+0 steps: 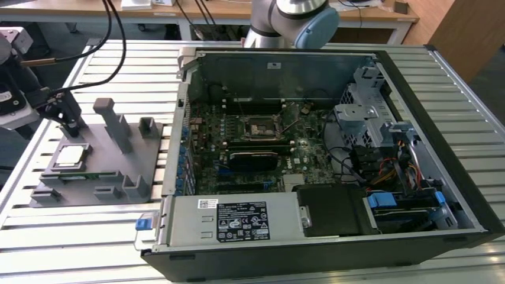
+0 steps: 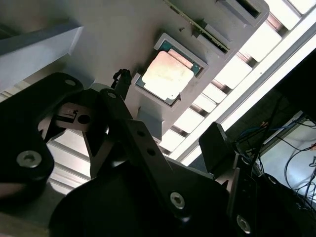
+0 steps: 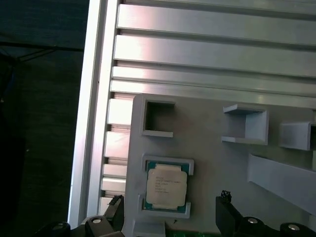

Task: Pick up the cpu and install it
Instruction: 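Pick up the cpu and move it towards the insertion slot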

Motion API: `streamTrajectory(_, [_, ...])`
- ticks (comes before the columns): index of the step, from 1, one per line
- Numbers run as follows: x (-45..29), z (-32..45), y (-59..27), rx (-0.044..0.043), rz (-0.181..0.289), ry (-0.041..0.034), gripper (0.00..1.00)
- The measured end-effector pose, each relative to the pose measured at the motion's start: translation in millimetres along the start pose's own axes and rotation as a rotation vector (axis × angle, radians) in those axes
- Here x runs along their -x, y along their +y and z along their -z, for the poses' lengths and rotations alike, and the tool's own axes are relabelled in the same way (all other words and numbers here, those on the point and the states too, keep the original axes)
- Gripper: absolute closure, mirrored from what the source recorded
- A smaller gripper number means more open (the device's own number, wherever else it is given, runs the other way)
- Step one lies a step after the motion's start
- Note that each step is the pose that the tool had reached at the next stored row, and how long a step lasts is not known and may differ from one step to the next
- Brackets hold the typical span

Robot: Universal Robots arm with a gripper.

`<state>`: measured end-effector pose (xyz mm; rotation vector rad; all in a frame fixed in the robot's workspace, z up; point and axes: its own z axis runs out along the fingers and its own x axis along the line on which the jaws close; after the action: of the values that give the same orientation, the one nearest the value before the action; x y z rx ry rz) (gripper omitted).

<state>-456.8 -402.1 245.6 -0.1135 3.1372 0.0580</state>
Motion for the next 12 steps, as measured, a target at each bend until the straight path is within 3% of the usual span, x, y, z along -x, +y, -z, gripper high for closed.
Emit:
streamTrajectory(4, [-0.1, -7.4, -0.8, 0.0008, 0.007, 0.0001, 0.18])
streamTrajectory(7, [-0.1, -11.9, -1.0, 0.0009, 0.040, 0.0016, 0.18])
streamTrajectory(12, [-0.6, -21.0, -1.4, 0.0008, 0.033, 0.0008, 0.18])
